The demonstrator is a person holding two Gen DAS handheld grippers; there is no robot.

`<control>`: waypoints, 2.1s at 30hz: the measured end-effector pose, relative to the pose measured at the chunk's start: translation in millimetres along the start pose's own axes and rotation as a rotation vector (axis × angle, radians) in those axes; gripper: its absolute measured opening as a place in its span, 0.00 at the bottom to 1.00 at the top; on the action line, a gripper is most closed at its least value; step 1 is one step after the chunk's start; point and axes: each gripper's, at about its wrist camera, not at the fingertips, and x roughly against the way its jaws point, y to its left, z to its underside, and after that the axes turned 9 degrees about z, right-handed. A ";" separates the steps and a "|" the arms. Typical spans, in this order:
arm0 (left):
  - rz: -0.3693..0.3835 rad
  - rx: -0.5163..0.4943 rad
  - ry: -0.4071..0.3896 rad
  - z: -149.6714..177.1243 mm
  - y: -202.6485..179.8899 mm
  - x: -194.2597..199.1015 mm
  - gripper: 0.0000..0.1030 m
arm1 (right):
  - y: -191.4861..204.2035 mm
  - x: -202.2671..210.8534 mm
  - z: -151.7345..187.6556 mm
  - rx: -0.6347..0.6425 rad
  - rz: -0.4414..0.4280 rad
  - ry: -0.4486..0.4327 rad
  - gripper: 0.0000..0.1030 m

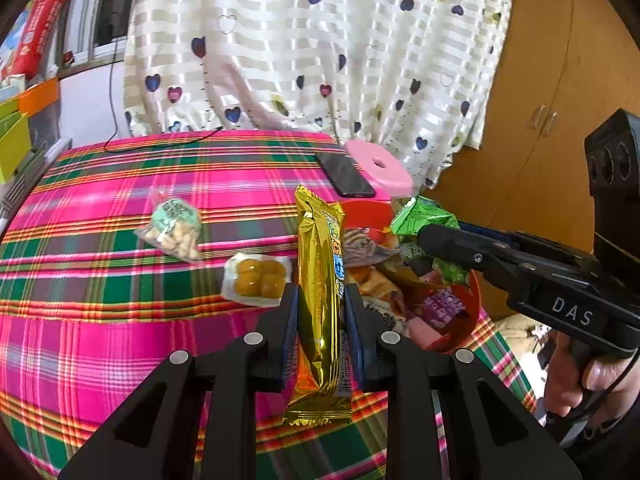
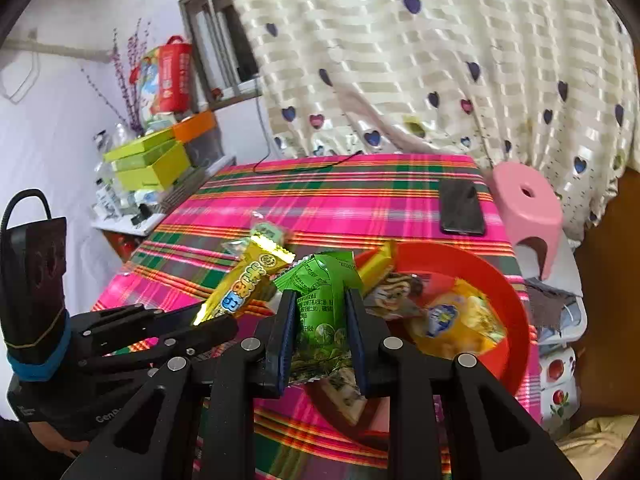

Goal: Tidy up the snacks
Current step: 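Carry the gold bar and green packet over the red basket with both tools, then open both tools to drop the bar and packet into the basket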

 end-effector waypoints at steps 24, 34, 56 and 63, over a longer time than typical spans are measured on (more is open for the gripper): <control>0.063 -0.044 0.037 -15.2 -24.8 -30.4 0.23 | -88.8 2.9 20.8 -0.166 0.134 0.024 0.21; 0.083 -0.056 0.073 -12.3 -29.9 -44.3 0.23 | -109.2 -29.6 35.9 -0.213 0.190 0.099 0.21; 0.152 -0.084 0.142 -19.9 -48.6 -82.0 0.23 | -108.5 -19.2 32.8 -0.188 0.217 0.070 0.38; 0.184 -0.091 0.201 -16.2 -56.5 -103.6 0.23 | -107.4 -14.5 32.6 -0.186 0.211 0.065 0.38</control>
